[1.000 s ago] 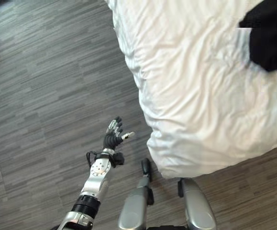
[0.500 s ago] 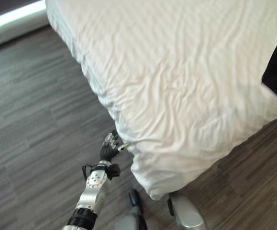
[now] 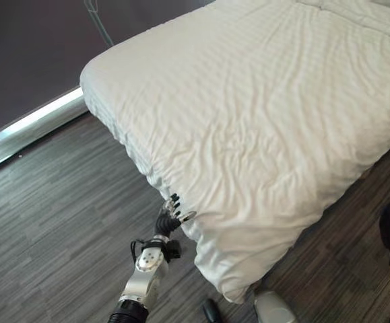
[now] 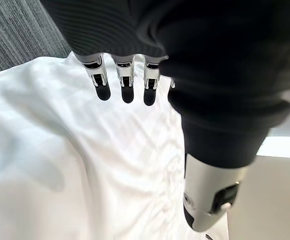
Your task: Pick up bed clothes into laundry basket.
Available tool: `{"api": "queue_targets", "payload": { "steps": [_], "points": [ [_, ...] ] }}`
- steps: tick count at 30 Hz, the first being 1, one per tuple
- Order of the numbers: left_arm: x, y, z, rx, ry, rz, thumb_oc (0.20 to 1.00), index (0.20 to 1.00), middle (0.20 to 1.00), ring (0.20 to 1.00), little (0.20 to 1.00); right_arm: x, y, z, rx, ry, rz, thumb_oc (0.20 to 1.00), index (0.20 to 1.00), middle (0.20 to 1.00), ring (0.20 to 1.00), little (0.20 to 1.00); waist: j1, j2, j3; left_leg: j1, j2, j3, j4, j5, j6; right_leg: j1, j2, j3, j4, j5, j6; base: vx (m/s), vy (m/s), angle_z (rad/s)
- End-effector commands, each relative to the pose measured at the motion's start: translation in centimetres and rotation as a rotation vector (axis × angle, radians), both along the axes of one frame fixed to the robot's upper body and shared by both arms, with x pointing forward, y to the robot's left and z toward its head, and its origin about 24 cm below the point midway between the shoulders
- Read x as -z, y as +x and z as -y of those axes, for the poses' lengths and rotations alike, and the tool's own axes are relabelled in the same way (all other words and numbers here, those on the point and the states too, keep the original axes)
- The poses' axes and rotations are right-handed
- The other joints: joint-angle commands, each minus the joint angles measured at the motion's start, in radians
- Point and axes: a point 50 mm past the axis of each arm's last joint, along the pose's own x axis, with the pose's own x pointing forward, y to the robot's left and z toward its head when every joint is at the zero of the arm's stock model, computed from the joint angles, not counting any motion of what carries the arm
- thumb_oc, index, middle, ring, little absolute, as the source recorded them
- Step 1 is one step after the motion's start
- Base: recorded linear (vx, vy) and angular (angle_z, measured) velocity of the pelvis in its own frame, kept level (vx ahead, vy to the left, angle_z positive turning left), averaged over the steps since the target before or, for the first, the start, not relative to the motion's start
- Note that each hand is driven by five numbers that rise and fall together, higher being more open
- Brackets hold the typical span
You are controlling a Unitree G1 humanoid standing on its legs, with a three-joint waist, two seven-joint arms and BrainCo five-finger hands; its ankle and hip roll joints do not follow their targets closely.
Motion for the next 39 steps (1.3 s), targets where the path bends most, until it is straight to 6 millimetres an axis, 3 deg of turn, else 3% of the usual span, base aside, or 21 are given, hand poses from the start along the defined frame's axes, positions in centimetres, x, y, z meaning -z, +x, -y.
{"api": "queue_targets", "payload": {
  "steps": [1, 2, 5, 6, 12, 14, 16, 17, 19, 22, 24, 26, 29, 30, 31, 32, 34, 35, 36, 38, 39],
  "points": [
    [-1.5, 1.1, -1.0, 0.038, 0.097, 0.075, 1.0, 1.0, 1.0, 1.0, 1.0, -1.8, -1.2, 1.3, 0.097, -0.063, 0.072, 0.2, 0.2, 0.2, 0.2, 0.2, -0.003, -0.06, -0.031, 0.038, -0.007, -0.015, 0.013, -0.058, -0.005, 0.019, -0.052, 0.075, 0.054, -0.06, 0.088, 0.05, 0.051, -0.12],
    [-1.5, 1.2, -1.0, 0.037, 0.107, 0.072, 1.0, 1.0, 1.0, 1.0, 1.0, 0.5, -2.2, 1.1, 0.12, 0.002, 0.04, 0.2, 0.2, 0.2, 0.2, 0.2, -0.031, -0.051, -0.038, 0.055, -0.01, -0.003, 0.013, -0.067, -0.002, 0.027, -0.05, 0.089, 0.063, -0.06, 0.093, 0.03, 0.038, -0.09],
    [-1.4, 1.3, -1.0, 0.038, 0.118, 0.071, 1.0, 1.0, 1.0, 1.0, 1.0, 1.2, -2.6, 0.9, 0.125, 0.019, 0.024, 0.2, 0.2, 0.2, 0.2, 0.2, -0.04, -0.049, -0.04, 0.062, -0.012, 0.003, 0.013, -0.071, 0.0, 0.029, -0.05, 0.094, 0.064, -0.06, 0.097, 0.03, 0.047, -0.09],
    [-1.8, 1.6, -1.0, 0.047, 0.134, 0.087, 1.0, 1.0, 1.0, 1.0, 1.0, 2.2, -3.6, 1.2, 0.149, 0.033, -0.016, 0.2, 0.2, 0.2, 0.2, 0.2, -0.073, -0.045, -0.044, 0.073, -0.016, 0.016, 0.013, -0.076, 0.001, 0.03, -0.048, 0.111, 0.068, -0.051, 0.105, 0.03, 0.042, -0.22],
    [-4.3, 3.6, -0.3, 0.078, 0.181, 0.196, 1.0, 1.0, 1.0, 1.0, 1.0, 1.8, -3.6, 1.0, 0.125, -0.014, -0.064, 0.2, 0.2, 0.2, 0.2, 0.2, -0.145, -0.039, 0.014, 0.084, -0.032, 0.118, 0.013, -0.086, 0.015, -0.02, -0.027, 0.192, 0.07, 0.038, 0.153, -0.03, 0.087, -0.5],
    [-7.4, 5.0, -1.1, 0.066, 0.224, 0.312, 1.0, 1.0, 1.0, 1.0, 1.0, 1.5, -3.2, -0.1, 0.075, -0.048, -0.092, 0.2, 0.2, 0.2, 0.2, 0.2, -0.132, -0.014, 0.077, 0.084, 0.003, 0.205, 0.014, -0.049, 0.013, -0.056, -0.066, -0.048, 0.217, -0.042, 0.118, -0.29, 0.087, -1.85],
    [-8.9, 5.3, -2.6, 0.012, 0.21, 0.359, 1.0, 1.0, 1.0, 1.0, 1.0, 1.7, -1.8, -1.0, 0.03, -0.022, -0.079, 0.2, 0.2, 0.2, 0.2, 0.2, -0.086, 0.002, 0.073, 0.098, 0.055, 0.344, 0.026, -0.021, 0.006, 0.038, -0.164, -0.345, 0.402, -0.211, 0.051, -0.15, 0.108, -2.91],
    [-8.9, 5.3, -2.7, 0.011, 0.21, 0.358, 1.0, 1.0, 1.0, 1.0, 1.0, 1.7, -1.8, -1.0, 0.029, -0.022, -0.079, 0.2, 0.2, 0.2, 0.2, 0.2, -0.085, -0.003, 0.077, 0.107, 0.054, 0.347, 0.029, -0.028, 0.003, 0.039, -0.166, -0.341, 0.417, -0.227, 0.05, -0.14, -0.044, -3.04],
    [-8.5, 4.2, -4.8, -0.091, 0.148, 0.343, 1.0, 1.0, 1.0, 1.0, 1.0, 2.2, 0.4, -2.7, -0.027, 0.028, -0.079, 0.2, 0.2, 0.2, 0.2, 0.2, 0.001, -0.015, 0.028, 0.081, 0.123, 0.531, 0.089, -0.003, 0.006, 0.173, -0.289, -0.533, 0.462, -0.215, 0.04, -0.27, -0.216, -2.58],
    [-8.0, 3.2, -6.0, -0.153, 0.132, 0.325, 1.0, 1.0, 1.0, 1.0, 1.0, 2.9, 1.8, -3.7, -0.079, 0.057, -0.128, 0.2, 0.2, 0.2, 0.2, 0.2, 0.069, -0.054, 0.005, 0.045, 0.212, 0.659, 0.145, 0.059, -0.035, 0.257, -0.284, -0.554, 0.31, -0.177, 0.079, -0.35, -0.444, -2.77],
    [-8.0, 2.9, -6.4, -0.174, 0.117, 0.322, 1.0, 1.0, 1.0, 1.0, 1.0, 3.1, 1.7, -3.5, -0.079, 0.054, -0.152, 0.2, 0.2, 0.2, 0.2, 0.2, 0.091, -0.081, 0.015, 0.008, 0.35, 0.684, 0.167, 0.21, -0.138, 0.283, -0.167, -0.525, 0.189, -0.288, 0.03, -0.34, -0.74, -1.21],
    [-7.8, 2.9, -6.2, -0.17, 0.104, 0.319, 1.0, 1.0, 1.0, 1.0, 1.0, 2.7, 1.5, -3.3, -0.078, 0.023, -0.168, 0.2, 0.2, 0.2, 0.2, 0.2, 0.087, -0.086, 0.021, -0.002, 0.397, 0.679, 0.183, 0.245, -0.172, 0.297, -0.127, -0.51, 0.158, -0.297, 0.016, -0.13, -0.423, -0.56],
    [-6.5, 3.0, -5.0, -0.148, 0.054, 0.274, 1.0, 1.0, 1.0, 1.0, 1.0, 1.6, 0.9, -2.7, -0.05, -0.036, -0.172, 0.2, 0.2, 0.2, 0.2, 0.2, 0.063, -0.101, 0.035, 0.006, 0.466, 0.635, 0.213, 0.264, -0.205, 0.327, -0.066, -0.467, 0.133, -0.31, -0.015, -0.13, -0.249, -0.2],
    [-6.3, 2.9, -4.7, -0.141, 0.047, 0.266, 1.0, 1.0, 1.0, 1.0, 1.0, 1.0, 0.8, -2.7, -0.046, -0.067, -0.168, 0.2, 0.2, 0.2, 0.2, 0.2, 0.072, -0.113, 0.048, -0.007, 0.463, 0.563, 0.25, 0.237, -0.2, 0.327, -0.064, -0.443, 0.139, -0.318, -0.016, -0.15, -0.159, -0.29],
    [-5.9, 2.4, -4.9, -0.159, 0.041, 0.254, 1.0, 1.0, 1.0, 1.0, 1.0, 0.3, 1.3, -3.0, -0.067, -0.108, -0.166, 0.2, 0.2, 0.2, 0.2, 0.2, 0.116, -0.121, 0.068, -0.028, 0.406, 0.379, 0.277, 0.196, -0.186, 0.316, -0.062, -0.403, 0.144, -0.32, -0.01, -0.22, -0.104, -0.25],
    [-5.6, 1.8, -5.4, -0.184, 0.037, 0.249, 1.0, 1.0, 1.0, 1.0, 1.0, 0.0, 2.2, -3.6, -0.104, -0.136, -0.167, 0.2, 0.2, 0.2, 0.2, 0.2, 0.16, -0.129, 0.085, -0.059, 0.309, 0.173, 0.309, 0.129, -0.129, 0.292, -0.059, -0.35, 0.154, -0.299, -0.012, -0.23, -0.103, -1.56],
    [-5.0, 1.1, -5.6, -0.196, 0.028, 0.232, 1.0, 1.0, 1.0, 1.0, 1.0, 0.4, 3.2, -4.1, -0.139, -0.121, -0.184, 0.2, 0.2, 0.2, 0.2, 0.2, 0.194, -0.144, 0.085, -0.068, 0.214, -0.04, 0.286, 0.031, -0.086, 0.271, -0.029, -0.213, 0.136, -0.268, -0.023, -0.11, -0.09, -2.57],
    [-5.0, 1.2, -5.9, -0.212, 0.029, 0.228, 1.0, 1.0, 1.0, 1.0, 1.0, 0.3, 3.6, -4.4, -0.152, -0.118, -0.179, 0.2, 0.2, 0.2, 0.2, 0.2, 0.206, -0.142, 0.085, -0.067, 0.177, -0.115, 0.257, 0.035, -0.072, 0.255, -0.012, -0.163, 0.139, -0.249, -0.028, 0.01, -0.031, -1.34],
    [-5.0, 1.2, -5.9, -0.212, 0.029, 0.228, 1.0, 1.0, 1.0, 1.0, 1.0, 0.3, 3.6, -4.4, -0.151, -0.118, -0.179, 0.2, 0.2, 0.2, 0.2, 0.2, 0.207, -0.142, 0.082, -0.063, 0.176, -0.114, 0.253, 0.03, -0.073, 0.257, -0.013, -0.162, 0.138, -0.253, -0.027, 0.03, 0.007, -1.35],
    [-4.8, 1.4, -6.1, -0.234, 0.041, 0.219, 1.0, 1.0, 1.0, 1.0, 1.0, 0.2, 4.2, -4.6, -0.172, -0.13, -0.195, 0.2, 0.2, 0.2, 0.2, 0.2, 0.219, -0.132, 0.081, -0.075, 0.119, -0.267, 0.212, 0.04, -0.065, 0.242, 0.027, -0.042, 0.153, -0.241, -0.032, 0.08, 0.028, -1.82],
    [-4.8, 1.4, -6.1, -0.234, 0.041, 0.22, 1.0, 1.0, 1.0, 1.0, 1.0, 0.2, 4.2, -4.6, -0.172, -0.13, -0.195, 0.2, 0.2, 0.2, 0.2, 0.2, 0.222, -0.132, 0.081, -0.073, 0.12, -0.263, 0.209, 0.041, -0.065, 0.24, 0.028, -0.038, 0.154, -0.241, -0.032, 0.06, 0.057, -1.29]
  ]
}}
